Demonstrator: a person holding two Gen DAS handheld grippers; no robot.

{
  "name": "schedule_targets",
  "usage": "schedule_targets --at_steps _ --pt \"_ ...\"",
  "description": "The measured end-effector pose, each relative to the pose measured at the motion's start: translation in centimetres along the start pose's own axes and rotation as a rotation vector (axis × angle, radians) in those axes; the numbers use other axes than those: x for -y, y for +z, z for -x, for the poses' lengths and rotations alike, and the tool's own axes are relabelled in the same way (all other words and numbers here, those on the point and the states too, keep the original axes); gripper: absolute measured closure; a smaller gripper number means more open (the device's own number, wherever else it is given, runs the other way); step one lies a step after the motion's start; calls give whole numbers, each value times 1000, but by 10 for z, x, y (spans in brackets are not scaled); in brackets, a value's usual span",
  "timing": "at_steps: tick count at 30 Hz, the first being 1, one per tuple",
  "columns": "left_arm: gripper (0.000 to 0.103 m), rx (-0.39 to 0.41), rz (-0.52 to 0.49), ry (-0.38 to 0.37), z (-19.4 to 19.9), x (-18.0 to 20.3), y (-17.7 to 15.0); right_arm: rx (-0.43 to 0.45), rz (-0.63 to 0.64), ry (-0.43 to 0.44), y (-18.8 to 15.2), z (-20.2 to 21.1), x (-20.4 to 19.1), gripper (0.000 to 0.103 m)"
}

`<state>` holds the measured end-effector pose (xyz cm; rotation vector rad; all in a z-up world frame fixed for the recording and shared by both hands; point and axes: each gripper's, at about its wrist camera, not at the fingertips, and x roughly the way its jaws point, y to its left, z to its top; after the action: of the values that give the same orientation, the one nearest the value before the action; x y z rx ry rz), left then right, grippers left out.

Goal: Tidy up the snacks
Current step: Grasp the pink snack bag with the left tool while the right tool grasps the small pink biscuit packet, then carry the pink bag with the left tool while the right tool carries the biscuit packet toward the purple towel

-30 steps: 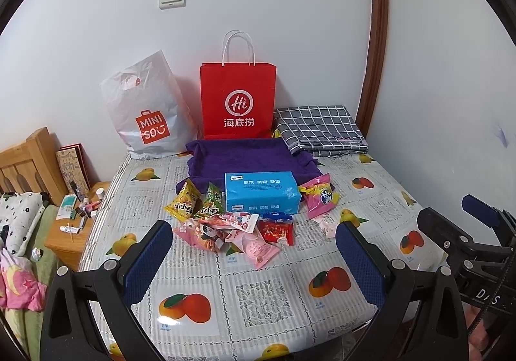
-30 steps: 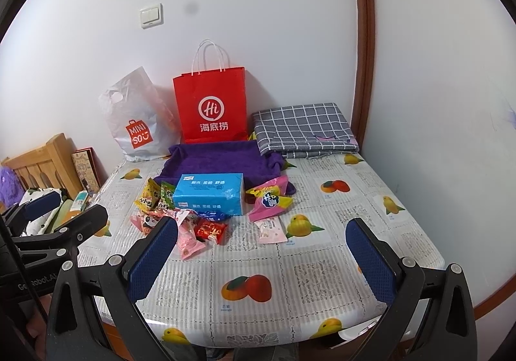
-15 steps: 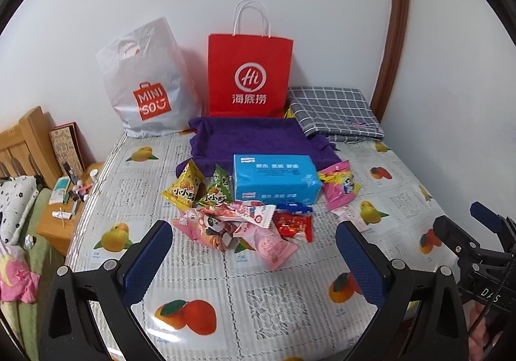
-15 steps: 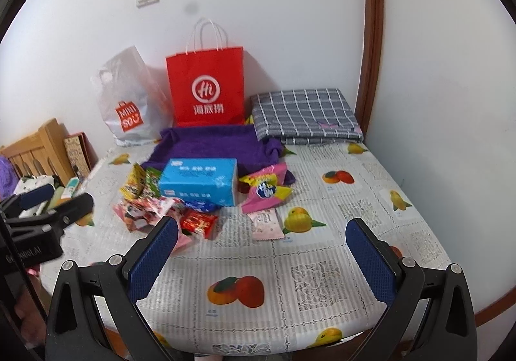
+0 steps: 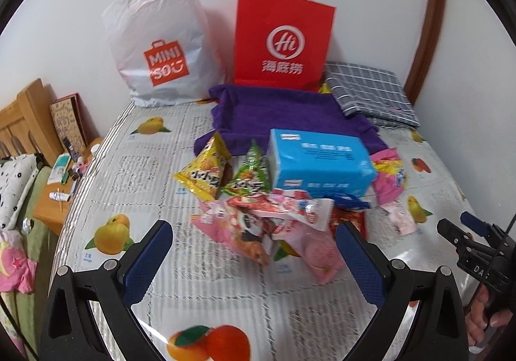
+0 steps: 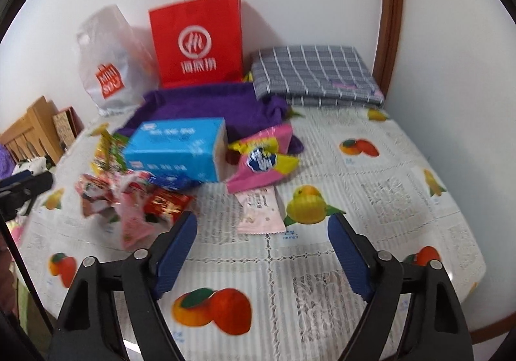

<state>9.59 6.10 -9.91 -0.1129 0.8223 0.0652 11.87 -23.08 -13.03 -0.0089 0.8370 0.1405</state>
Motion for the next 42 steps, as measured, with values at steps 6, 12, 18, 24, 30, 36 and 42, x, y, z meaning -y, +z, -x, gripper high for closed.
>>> schedule_targets --at_steps 6,12,18,24,30,36,42 --pt "2 -33 33 17 -20 -18 2 -79 -46 61 2 -47 14 33" --pt "2 -46 74 -3 -32 -32 2 -125 -56 81 3 -84 17 38" --pt "4 -58 74 -18 -46 -34 1 -133 -20 66 0 -107 9 55" --pt "9 -78 106 -43 -56 -43 -2 -105 47 29 -3 -107 3 56" --pt "14 -118 152 -74 -74 -42 0 -103 55 22 -4 -108 3 55" --pt "40 -203 205 -113 -101 -38 -8 -100 53 23 -4 -108 3 55" --pt "53 -203 231 -139 -100 -43 -17 -95 54 24 -4 -109 2 55"
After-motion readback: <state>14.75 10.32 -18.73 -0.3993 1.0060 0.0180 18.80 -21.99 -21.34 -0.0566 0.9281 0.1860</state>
